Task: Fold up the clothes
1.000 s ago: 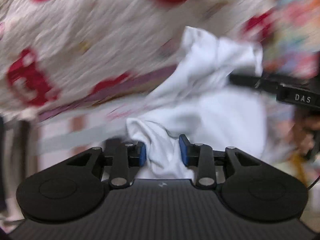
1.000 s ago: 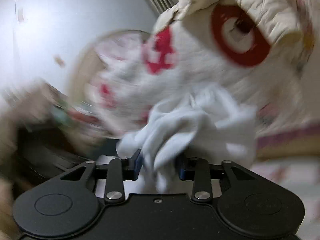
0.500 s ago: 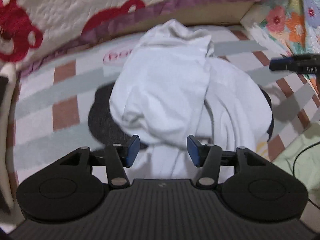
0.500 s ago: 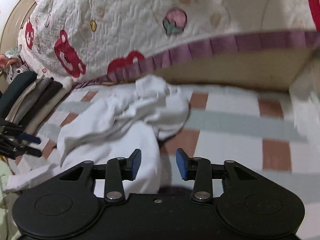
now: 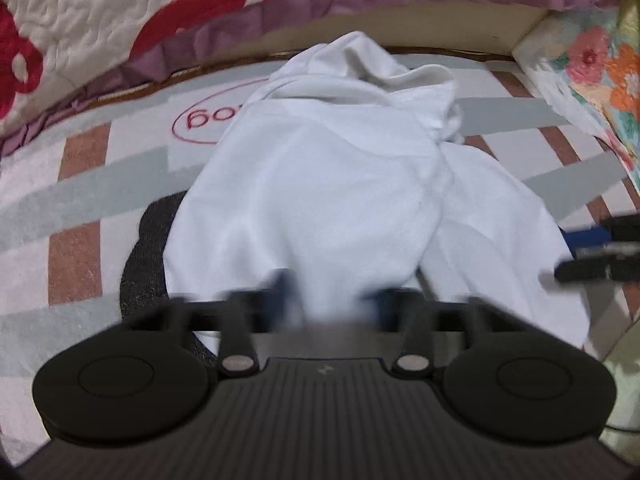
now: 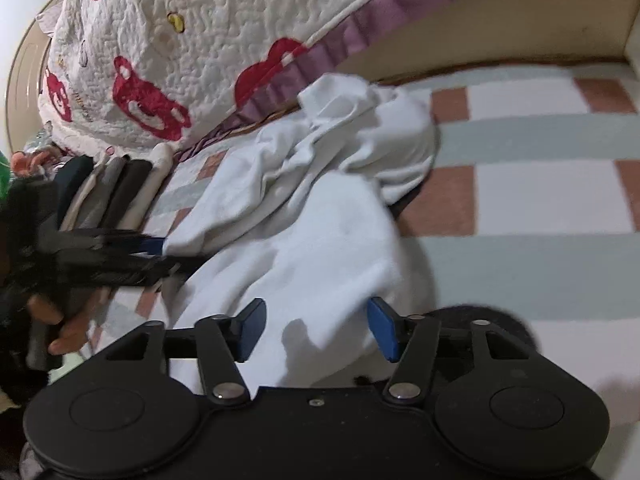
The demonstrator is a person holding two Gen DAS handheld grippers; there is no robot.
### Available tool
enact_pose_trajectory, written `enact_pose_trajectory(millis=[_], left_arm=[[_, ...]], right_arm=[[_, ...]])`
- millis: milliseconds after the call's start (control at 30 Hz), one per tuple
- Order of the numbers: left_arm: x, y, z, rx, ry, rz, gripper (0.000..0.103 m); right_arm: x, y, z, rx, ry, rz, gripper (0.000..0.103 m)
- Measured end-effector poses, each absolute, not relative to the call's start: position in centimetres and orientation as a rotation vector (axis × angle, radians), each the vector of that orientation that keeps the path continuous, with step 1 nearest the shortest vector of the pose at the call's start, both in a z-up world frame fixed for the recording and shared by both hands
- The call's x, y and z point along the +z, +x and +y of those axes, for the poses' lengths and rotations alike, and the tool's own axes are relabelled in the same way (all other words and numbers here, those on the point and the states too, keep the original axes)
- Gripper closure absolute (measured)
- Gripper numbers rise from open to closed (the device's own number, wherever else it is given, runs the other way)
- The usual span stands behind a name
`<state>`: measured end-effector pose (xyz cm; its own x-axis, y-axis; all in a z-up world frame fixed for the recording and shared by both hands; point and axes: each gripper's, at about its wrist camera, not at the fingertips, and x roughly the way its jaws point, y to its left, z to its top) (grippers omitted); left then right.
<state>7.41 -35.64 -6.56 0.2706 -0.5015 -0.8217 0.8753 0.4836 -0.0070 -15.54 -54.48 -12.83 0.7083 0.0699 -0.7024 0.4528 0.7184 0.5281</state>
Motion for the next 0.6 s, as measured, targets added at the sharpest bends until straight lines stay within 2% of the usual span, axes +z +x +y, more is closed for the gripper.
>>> enact_pose_trajectory(millis=[233, 300, 333, 367, 500, 600], left_arm=[[-6.7, 9.3, -37.2, -0.898, 0.521, 0.820, 0.093], [-6.0, 10.1, -36.5, -0.867, 0.503, 0.795, 0.095], [-5.7, 10.4, -36.2, -0.852, 0.493, 0.783, 0.095], [-5.4, 10.8, -35.9, -0.837, 0.484, 0.770, 0.095], [-4.2, 12.3, -34.6, -0.776, 0.447, 0.721, 0.095], [-3.3, 13.4, -33.7, -0.731, 0.419, 0.683, 0.095]], right_arm=[[-12.4, -14.8, -52.4, -0.194, 0.689, 0.797, 0.039], [-12.1, -14.6, -51.9, -0.178, 0.654, 0.794, 0.046], [-11.9, -14.5, -51.7, -0.169, 0.637, 0.792, 0.054], [-11.7, -14.4, -51.5, -0.161, 0.619, 0.791, 0.055], [-11.0, -13.9, -50.6, -0.129, 0.549, 0.784, 0.055], [-11.7, -14.0, -51.2, -0.161, 0.598, 0.796, 0.054]])
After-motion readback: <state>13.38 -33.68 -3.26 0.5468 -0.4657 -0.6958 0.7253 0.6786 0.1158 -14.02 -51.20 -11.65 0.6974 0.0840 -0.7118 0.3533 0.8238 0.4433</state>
